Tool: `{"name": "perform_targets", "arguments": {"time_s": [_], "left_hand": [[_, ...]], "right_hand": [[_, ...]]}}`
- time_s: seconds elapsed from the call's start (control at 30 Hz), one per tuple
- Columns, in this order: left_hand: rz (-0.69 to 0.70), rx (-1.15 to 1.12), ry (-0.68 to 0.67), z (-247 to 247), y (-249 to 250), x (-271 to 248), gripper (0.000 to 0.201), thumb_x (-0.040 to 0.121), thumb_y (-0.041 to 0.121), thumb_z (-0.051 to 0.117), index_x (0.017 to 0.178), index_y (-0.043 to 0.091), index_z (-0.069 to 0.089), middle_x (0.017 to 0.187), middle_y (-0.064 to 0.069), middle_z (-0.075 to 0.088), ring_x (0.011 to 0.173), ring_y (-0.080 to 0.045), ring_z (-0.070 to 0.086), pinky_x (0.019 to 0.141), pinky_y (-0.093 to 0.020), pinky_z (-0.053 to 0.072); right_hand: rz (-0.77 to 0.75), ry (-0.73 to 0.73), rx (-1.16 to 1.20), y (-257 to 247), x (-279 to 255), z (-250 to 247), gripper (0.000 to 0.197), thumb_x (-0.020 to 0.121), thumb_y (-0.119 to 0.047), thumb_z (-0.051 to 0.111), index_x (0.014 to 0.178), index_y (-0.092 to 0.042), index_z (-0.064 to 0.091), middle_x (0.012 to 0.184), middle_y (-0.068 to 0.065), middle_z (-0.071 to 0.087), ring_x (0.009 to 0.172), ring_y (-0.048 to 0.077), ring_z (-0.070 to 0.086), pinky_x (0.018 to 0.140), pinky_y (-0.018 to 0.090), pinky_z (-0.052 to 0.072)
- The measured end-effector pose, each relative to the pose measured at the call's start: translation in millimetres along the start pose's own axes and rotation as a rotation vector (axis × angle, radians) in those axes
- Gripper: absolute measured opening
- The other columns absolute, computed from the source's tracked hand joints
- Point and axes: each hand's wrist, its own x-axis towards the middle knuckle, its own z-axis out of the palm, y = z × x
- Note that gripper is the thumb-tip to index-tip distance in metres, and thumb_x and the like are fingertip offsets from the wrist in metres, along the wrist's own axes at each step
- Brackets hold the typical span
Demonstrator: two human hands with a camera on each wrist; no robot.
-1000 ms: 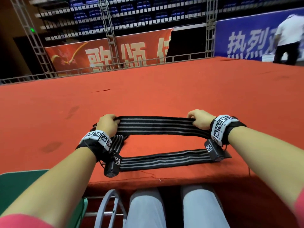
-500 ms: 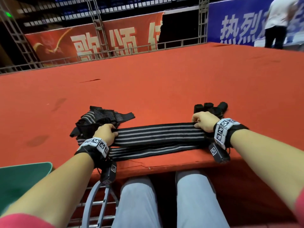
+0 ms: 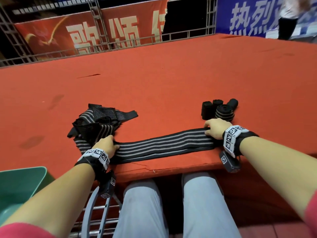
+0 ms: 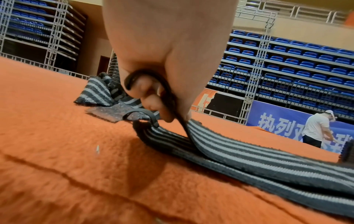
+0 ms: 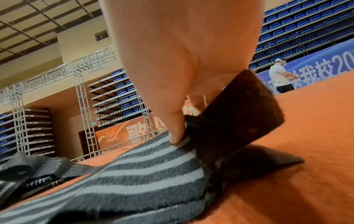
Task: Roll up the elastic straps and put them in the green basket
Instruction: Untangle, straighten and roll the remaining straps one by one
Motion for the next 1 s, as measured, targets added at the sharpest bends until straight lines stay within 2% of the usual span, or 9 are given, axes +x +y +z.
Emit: {"name": "perform_targets", "arguments": {"time_s": [0.2, 0.33, 0.47, 0.53, 0.63, 0.73, 0.8, 0.9, 1.0], "left_hand": [[0.025, 0.016, -0.023, 2.9, -8.2, -1.0, 0.031, 0.091, 0.035, 0.064, 0.117, 0.018, 0.060, 0.118, -0.010, 0.066, 0.110, -0.031, 0.062, 0.093, -0.039, 0.050], [0.039, 0.037, -0.021, 4.0, -11.6, -1.4, 0.028, 0.092, 0.035, 0.065, 0.115, 0.019, 0.063, 0.116, -0.008, 0.067, 0.109, -0.030, 0.062, 0.092, -0.038, 0.050], [0.032, 0.045, -0.024, 5.1, -12.8, -2.7, 0.029, 0.091, 0.036, 0.065, 0.115, 0.019, 0.063, 0.117, -0.008, 0.067, 0.108, -0.030, 0.062, 0.091, -0.037, 0.051], [0.016, 0.042, -0.013, 4.2, -13.0, -3.3, 0.032, 0.090, 0.038, 0.066, 0.115, 0.019, 0.063, 0.117, -0.008, 0.066, 0.108, -0.030, 0.062, 0.090, -0.036, 0.050], [0.046, 0.058, 0.027, 3.9, -8.8, -4.1, 0.039, 0.087, 0.039, 0.069, 0.121, 0.020, 0.062, 0.123, -0.008, 0.060, 0.116, -0.030, 0.055, 0.096, -0.038, 0.047], [0.123, 0.035, 0.101, 5.1, 5.8, -8.3, 0.037, 0.085, 0.040, 0.069, 0.118, 0.025, 0.062, 0.126, -0.006, 0.053, 0.122, -0.030, 0.046, 0.100, -0.043, 0.043], [0.231, -0.037, 0.089, 8.1, 23.6, -12.6, 0.036, 0.083, 0.046, 0.069, 0.113, 0.027, 0.063, 0.123, -0.003, 0.054, 0.123, -0.027, 0.046, 0.102, -0.044, 0.042], [0.369, -0.108, -0.025, 12.2, 54.7, -20.8, 0.042, 0.077, 0.057, 0.072, 0.109, 0.034, 0.060, 0.121, 0.003, 0.055, 0.122, -0.021, 0.048, 0.103, -0.045, 0.040], [0.453, -0.140, -0.158, 14.8, 81.2, -28.1, 0.062, 0.063, 0.062, 0.077, 0.116, 0.037, 0.057, 0.126, 0.008, 0.056, 0.120, -0.017, 0.050, 0.104, -0.046, 0.041]], "right_hand": [[0.029, 0.004, -0.085, -2.0, 2.1, 5.6, 0.024, 0.099, -0.030, 0.051, 0.117, -0.037, 0.066, 0.116, -0.002, 0.067, 0.113, 0.025, 0.059, 0.094, 0.043, 0.033], [0.011, -0.003, -0.097, -0.3, 2.4, 10.0, 0.030, 0.102, -0.026, 0.045, 0.118, -0.040, 0.066, 0.120, -0.006, 0.067, 0.117, 0.023, 0.055, 0.095, 0.045, 0.031], [0.018, -0.025, -0.080, -1.3, 1.3, 14.2, 0.029, 0.101, -0.028, 0.046, 0.120, -0.042, 0.064, 0.124, -0.008, 0.064, 0.119, 0.022, 0.054, 0.094, 0.045, 0.029], [0.039, -0.046, -0.070, -2.1, 0.4, 16.0, 0.029, 0.100, -0.033, 0.050, 0.126, -0.039, 0.060, 0.131, -0.005, 0.060, 0.123, 0.023, 0.051, 0.097, 0.046, 0.030], [0.053, -0.045, -0.071, -5.7, -1.7, 16.8, 0.042, 0.095, -0.039, 0.057, 0.136, -0.035, 0.052, 0.139, 0.002, 0.050, 0.130, 0.027, 0.045, 0.102, 0.046, 0.034], [-0.023, 0.012, -0.092, -14.1, -3.2, 15.4, 0.045, 0.094, -0.041, 0.059, 0.137, -0.033, 0.051, 0.138, 0.004, 0.049, 0.129, 0.028, 0.045, 0.103, 0.045, 0.037], [-0.119, 0.038, -0.025, -23.1, -4.9, 14.7, 0.043, 0.092, -0.040, 0.061, 0.133, -0.030, 0.054, 0.134, 0.003, 0.052, 0.125, 0.027, 0.049, 0.102, 0.043, 0.040], [-0.292, -0.036, 0.176, -41.8, -9.0, 16.2, 0.043, 0.089, -0.041, 0.067, 0.126, -0.023, 0.056, 0.128, 0.001, 0.055, 0.120, 0.023, 0.052, 0.100, 0.037, 0.042], [-0.387, -0.135, 0.186, -57.6, -10.8, 20.6, 0.051, 0.078, -0.045, 0.077, 0.120, -0.025, 0.057, 0.122, -0.002, 0.056, 0.113, 0.021, 0.054, 0.096, 0.034, 0.043]]}}
